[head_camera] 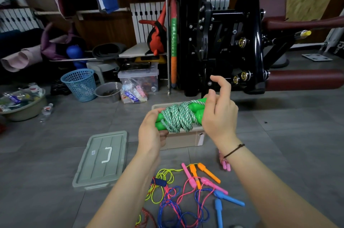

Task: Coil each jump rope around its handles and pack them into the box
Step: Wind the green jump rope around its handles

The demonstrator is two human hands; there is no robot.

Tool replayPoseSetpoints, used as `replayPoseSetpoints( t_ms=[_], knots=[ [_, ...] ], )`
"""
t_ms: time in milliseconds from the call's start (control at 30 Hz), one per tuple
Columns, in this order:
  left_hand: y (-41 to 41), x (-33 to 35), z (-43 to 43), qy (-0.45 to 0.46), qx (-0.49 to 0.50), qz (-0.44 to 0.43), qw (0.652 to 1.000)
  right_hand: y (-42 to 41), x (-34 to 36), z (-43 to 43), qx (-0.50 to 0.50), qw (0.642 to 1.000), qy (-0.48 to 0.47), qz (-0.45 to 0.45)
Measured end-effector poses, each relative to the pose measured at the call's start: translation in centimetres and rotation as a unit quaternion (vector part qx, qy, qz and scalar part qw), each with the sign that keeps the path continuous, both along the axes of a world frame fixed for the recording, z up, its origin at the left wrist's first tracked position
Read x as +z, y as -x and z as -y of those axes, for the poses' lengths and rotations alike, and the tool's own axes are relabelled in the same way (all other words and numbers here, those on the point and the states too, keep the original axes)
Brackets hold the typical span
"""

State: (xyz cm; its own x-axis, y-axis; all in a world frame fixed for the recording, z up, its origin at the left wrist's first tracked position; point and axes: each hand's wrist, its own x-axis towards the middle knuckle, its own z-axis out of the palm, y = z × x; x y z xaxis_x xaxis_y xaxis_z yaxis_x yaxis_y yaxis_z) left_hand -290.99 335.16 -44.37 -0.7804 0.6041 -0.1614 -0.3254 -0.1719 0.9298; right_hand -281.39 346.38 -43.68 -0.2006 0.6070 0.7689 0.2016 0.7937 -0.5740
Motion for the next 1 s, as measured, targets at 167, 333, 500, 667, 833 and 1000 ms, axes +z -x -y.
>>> replayPoseSetpoints(
  t_ms=[167, 333, 500, 667, 833, 1000],
  knots=[
    [0.7, -1.3, -0.2, 0.015, -0.074, 0.184, 0.98, 0.3, 0.4, -0.1, 0.012, 0.996, -0.088, -0.008],
    [0.8, -1.4, -0.4, 0.012, -0.174, 0.137, 0.975, 0.0, 1.1, -1.3, 0.063, 0.997, -0.015, -0.042],
    [1.9, -0.1, 1.3, 0.071, -0.298, -0.132, 0.943, -0.9, 1.8, -2.9, 0.123, 0.98, 0.138, -0.075],
    [0.9, -1.0, 0.8, 0.096, -0.337, -0.15, 0.925, -0.5, 1.0, -2.4, 0.155, 0.972, 0.171, -0.033],
    [1.0, -1.8, -0.3, 0.098, -0.326, -0.125, 0.932, -0.7, 0.5, -3.1, 0.197, 0.93, 0.306, -0.054],
    [1.4, -2.3, -2.5, 0.059, -0.24, -0.076, 0.966, -2.7, -1.2, -3.9, 0.339, 0.78, 0.504, 0.148]
  ],
)
